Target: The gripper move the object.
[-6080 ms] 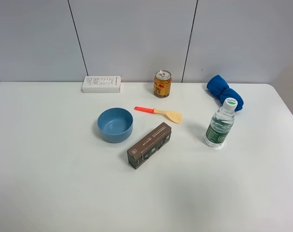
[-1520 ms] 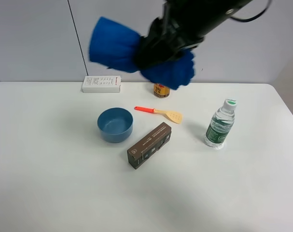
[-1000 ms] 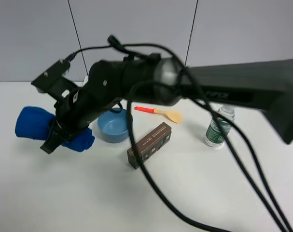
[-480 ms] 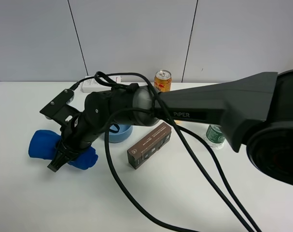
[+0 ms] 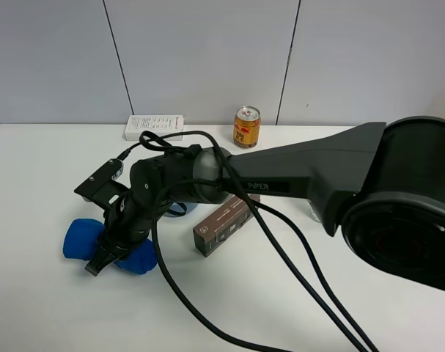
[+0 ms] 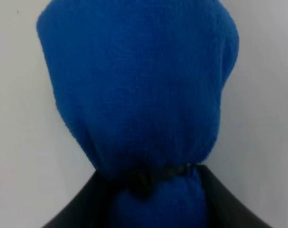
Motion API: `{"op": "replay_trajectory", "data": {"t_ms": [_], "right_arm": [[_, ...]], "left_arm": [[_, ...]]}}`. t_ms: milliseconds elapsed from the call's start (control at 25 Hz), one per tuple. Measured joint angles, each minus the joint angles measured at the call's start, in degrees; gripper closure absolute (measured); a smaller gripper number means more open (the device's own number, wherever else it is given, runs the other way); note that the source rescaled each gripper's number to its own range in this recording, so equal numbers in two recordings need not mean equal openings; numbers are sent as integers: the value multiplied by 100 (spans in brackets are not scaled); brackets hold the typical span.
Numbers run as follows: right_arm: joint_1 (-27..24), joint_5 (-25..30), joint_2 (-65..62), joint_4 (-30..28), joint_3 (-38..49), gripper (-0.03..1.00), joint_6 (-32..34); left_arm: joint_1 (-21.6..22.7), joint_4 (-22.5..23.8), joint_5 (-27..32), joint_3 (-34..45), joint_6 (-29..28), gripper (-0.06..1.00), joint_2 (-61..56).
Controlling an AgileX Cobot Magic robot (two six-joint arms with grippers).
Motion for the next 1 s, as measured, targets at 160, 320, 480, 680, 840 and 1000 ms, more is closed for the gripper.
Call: {"op": "replay_trajectory", "data": {"t_ms": [160, 320, 480, 680, 840, 1000], "right_arm": [[0, 0, -34, 0, 0, 96, 6], [0, -18, -309, 0, 0, 67, 6], [0, -121, -664, 18, -10, 30, 118], [0, -116, -689, 18, -17, 23, 220], [0, 102, -967, 18, 0, 23, 327], [0, 502, -1945, -98, 0, 23, 366]], "left_arm": [[0, 0, 0, 0, 0, -6, 0], [0, 0, 0, 0, 0, -6, 0], [0, 0, 0, 0, 0, -6, 0], [0, 0, 0, 0, 0, -6, 0], [0, 0, 0, 0, 0, -6, 0], [0, 0, 0, 0, 0, -6, 0]]}}
